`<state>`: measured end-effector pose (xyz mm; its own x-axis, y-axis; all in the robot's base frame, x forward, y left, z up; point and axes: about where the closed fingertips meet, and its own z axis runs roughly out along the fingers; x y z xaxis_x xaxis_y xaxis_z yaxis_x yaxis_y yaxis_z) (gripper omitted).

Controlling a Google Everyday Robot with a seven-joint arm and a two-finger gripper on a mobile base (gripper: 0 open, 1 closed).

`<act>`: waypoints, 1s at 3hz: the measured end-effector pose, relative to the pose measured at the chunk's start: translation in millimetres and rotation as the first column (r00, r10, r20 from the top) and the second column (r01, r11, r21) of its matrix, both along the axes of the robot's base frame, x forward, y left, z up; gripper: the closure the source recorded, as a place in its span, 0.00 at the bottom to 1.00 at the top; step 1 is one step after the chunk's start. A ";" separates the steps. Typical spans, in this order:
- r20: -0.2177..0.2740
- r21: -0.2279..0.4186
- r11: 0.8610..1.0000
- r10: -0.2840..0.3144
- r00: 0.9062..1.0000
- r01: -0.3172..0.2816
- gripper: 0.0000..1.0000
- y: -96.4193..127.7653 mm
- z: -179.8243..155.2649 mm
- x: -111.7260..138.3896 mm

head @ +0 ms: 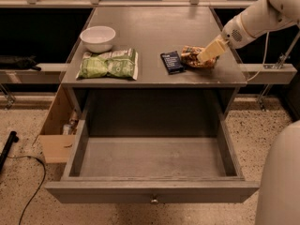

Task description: Pick orange can from top drawer and place on counter

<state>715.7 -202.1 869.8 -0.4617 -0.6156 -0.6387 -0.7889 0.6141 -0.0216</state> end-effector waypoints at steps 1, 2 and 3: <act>0.000 0.000 1.000 0.000 1.000 0.000 0.38 0.1 -0.1 0.0; 0.000 0.000 1.000 0.000 1.000 0.000 0.16 0.1 -0.1 0.0; 0.000 0.000 1.000 0.000 1.000 0.000 0.00 0.1 -0.1 0.0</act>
Offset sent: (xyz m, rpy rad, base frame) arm 0.0000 0.0000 0.0000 0.0000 0.0000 0.0000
